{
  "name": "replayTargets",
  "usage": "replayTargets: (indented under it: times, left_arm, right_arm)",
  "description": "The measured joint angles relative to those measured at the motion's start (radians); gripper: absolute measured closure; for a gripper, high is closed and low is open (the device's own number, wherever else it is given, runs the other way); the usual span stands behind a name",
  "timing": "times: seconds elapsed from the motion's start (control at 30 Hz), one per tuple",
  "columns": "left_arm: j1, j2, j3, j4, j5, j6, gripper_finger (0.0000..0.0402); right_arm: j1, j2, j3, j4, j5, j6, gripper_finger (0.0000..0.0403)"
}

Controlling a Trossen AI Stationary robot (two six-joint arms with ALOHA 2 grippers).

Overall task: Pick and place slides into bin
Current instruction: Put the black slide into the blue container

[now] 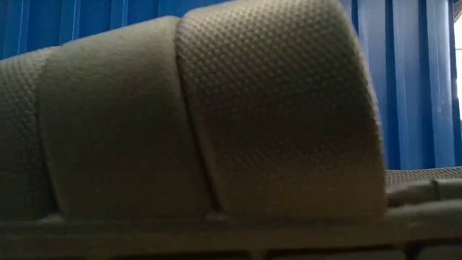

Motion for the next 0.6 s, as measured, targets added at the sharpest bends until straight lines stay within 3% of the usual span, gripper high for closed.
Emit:
replayTargets:
  times: [0.27,0.43,0.6]
  left_arm:
    - [0.000,0.000,0.000,0.000,-0.003,0.002,0.0293]
    - [0.000,0.000,0.000,-0.002,-0.011,0.029,0.0293]
    - [0.000,0.000,0.000,-0.005,-0.011,0.038,0.0293]
  right_arm:
    - [-0.004,-0.040,0.000,0.107,-0.088,-0.111,0.0401]
    - [-0.005,-0.129,0.001,0.054,-0.029,-0.151,0.0402]
    - [-0.005,-0.236,0.001,-0.008,-0.036,-0.193,0.0402]
